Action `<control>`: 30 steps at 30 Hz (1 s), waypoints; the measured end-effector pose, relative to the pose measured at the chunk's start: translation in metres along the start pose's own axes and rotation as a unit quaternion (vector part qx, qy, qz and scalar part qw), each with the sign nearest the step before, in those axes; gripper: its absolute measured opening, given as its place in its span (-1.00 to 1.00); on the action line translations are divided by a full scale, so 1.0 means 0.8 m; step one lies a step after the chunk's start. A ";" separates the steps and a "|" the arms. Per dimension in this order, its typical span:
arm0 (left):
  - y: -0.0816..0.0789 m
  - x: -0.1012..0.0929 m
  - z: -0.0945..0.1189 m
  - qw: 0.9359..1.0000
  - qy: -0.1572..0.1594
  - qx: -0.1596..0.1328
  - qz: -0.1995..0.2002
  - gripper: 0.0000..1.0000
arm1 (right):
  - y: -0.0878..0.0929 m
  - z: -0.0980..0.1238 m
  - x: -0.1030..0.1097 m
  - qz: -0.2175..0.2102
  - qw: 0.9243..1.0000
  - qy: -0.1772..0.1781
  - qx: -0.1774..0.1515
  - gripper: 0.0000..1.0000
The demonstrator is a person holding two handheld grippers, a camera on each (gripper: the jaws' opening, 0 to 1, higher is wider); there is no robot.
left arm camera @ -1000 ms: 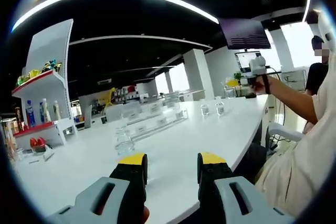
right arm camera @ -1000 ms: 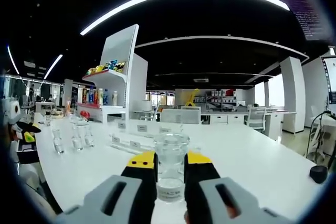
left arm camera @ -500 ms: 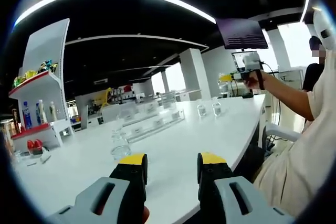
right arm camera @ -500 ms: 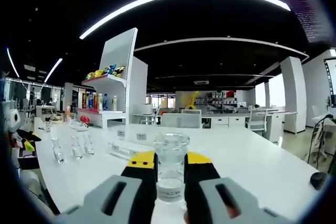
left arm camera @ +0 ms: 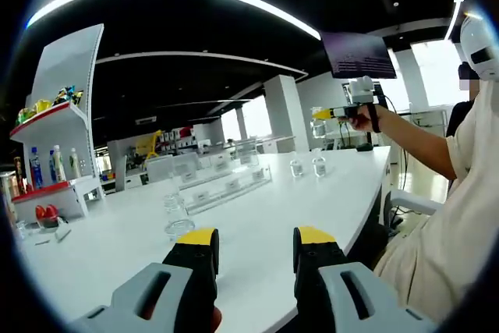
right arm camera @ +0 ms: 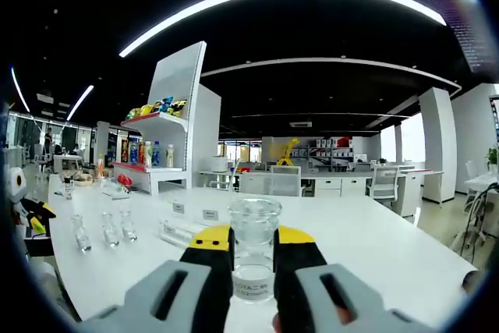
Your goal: Identify the label on the chemical reagent bottle, grasp the chemical reagent bottle, and place it in the designated position on the reagent rack
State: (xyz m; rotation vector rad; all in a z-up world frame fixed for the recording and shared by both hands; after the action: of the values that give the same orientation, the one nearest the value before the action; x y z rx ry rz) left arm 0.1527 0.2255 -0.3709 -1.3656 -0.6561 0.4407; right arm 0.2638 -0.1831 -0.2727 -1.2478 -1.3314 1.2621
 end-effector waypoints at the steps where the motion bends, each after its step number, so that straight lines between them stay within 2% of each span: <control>1: 0.000 0.000 0.000 1.000 0.001 -0.001 0.002 -0.22 | -0.001 -0.003 0.002 -0.001 1.000 0.000 0.001 -0.63; 11: 0.001 0.002 0.002 1.000 0.004 0.000 0.005 -0.22 | -0.011 -0.021 0.012 -0.003 1.000 -0.004 -0.003 -0.63; 30: 0.002 0.005 -0.006 1.000 0.011 0.002 0.012 -0.22 | -0.022 -0.050 0.003 0.002 1.000 0.003 -0.005 -0.63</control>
State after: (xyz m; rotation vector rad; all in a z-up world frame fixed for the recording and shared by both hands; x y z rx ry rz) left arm 0.1587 0.2245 -0.3719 -1.3734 -0.6212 0.4444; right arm 0.3018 -0.1764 -0.2517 -1.2608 -1.3335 1.2536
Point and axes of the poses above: the point that each gripper's makers call its tool centre point, and the gripper's own axes: z roughly backward along the fingers, x roughly to its left, y roughly out of its underside, the point moved 2 cm from there along z, roughly backward along the fingers, and after that the axes turned 5 degrees about y, right-handed, at the moved point
